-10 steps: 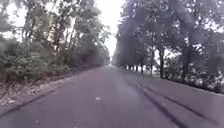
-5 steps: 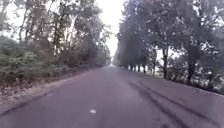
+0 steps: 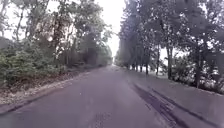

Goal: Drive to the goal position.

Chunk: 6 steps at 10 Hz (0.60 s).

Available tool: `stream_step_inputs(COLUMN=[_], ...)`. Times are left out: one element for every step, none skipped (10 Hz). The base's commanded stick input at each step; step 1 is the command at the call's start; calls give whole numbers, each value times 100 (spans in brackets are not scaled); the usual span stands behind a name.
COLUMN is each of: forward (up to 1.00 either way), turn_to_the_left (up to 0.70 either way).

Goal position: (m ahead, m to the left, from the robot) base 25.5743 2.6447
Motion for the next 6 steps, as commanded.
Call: stream_step_inputs(forward=[100, 100, 100, 100, 100, 100], turn_to_the_left=[0, 0, 0, 0, 0, 0])
